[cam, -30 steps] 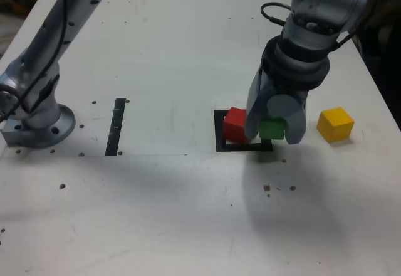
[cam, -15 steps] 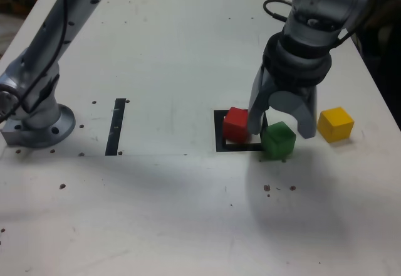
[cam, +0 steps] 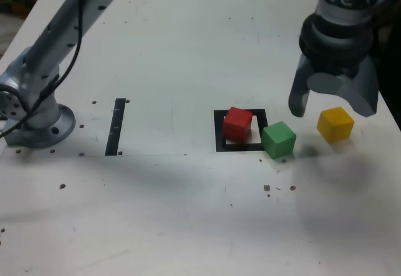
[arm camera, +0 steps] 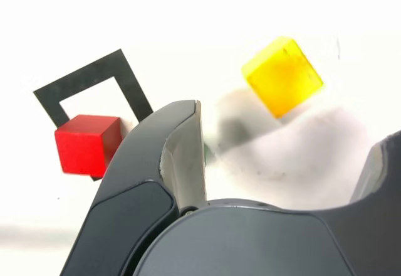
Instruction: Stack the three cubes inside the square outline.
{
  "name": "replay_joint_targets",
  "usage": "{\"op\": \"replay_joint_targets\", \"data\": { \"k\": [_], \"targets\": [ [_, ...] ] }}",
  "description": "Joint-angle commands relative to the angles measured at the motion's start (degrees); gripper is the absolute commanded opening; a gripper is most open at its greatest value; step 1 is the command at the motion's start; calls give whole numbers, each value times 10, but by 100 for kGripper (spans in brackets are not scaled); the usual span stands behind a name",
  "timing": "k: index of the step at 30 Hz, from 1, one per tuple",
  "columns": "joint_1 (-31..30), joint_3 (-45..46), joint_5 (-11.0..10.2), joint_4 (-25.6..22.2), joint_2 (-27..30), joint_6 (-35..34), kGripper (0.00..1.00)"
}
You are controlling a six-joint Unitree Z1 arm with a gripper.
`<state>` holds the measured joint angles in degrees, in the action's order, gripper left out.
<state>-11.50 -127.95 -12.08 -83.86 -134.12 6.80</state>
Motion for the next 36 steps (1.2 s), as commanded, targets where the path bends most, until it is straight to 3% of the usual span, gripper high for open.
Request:
{"op": "replay_joint_targets", "data": {
  "k": [1, 10, 18, 26, 31, 36],
  "targets": [
    [7, -5, 6, -1, -7, -5, 99],
    [24, -35, 30, -5, -48, -19, 98],
    [42, -76, 30, -7, -87, -16, 93],
    [46, -104, 62, -8, -118, -18, 88],
    [46, -117, 72, -8, -133, -27, 77],
    [46, -123, 66, -10, -137, -34, 61]
  ]
}}
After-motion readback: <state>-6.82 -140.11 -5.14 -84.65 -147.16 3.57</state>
